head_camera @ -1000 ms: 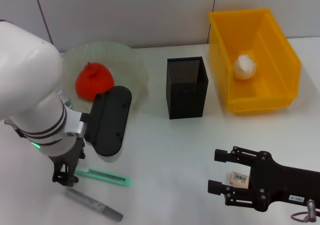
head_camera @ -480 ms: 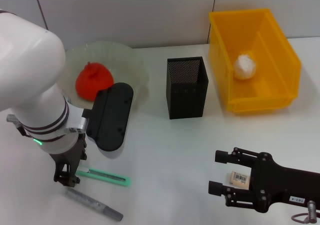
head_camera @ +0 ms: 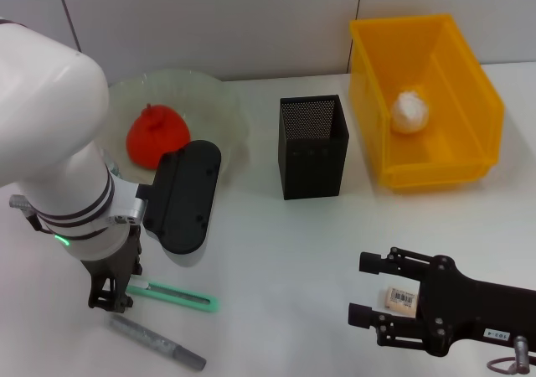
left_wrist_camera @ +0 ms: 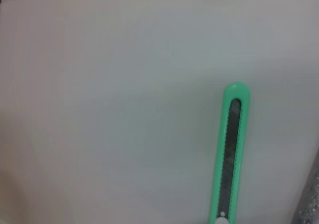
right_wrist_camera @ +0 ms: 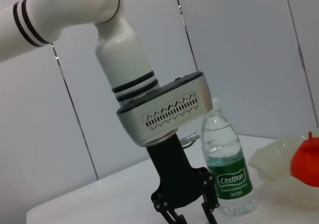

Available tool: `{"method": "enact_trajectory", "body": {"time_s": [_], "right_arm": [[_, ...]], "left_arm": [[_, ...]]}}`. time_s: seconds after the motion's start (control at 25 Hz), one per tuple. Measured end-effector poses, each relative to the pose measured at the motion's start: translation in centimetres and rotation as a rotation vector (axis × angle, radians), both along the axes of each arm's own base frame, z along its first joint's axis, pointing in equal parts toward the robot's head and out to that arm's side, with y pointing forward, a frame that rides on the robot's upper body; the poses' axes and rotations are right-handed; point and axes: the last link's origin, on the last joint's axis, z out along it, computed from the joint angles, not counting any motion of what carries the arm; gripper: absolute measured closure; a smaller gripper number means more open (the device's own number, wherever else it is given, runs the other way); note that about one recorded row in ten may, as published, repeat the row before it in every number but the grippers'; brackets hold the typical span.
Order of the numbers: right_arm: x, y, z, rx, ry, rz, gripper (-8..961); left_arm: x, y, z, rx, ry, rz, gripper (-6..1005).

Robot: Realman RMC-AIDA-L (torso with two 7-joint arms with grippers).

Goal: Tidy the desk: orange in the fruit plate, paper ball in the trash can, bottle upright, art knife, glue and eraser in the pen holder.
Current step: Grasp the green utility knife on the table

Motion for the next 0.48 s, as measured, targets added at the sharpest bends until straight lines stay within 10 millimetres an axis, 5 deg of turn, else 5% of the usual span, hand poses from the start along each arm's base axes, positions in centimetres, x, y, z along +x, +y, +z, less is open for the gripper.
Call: {"method": "enact_trajectory", "body": {"time_s": [0.48], "right_arm": [[0.04,-0.05,-0.11,-0.004,0.003,-0.005,191]], "left_arm": [[-0.03,-0.11,-0.09,-0.003,0.006,0.000,595]]}}
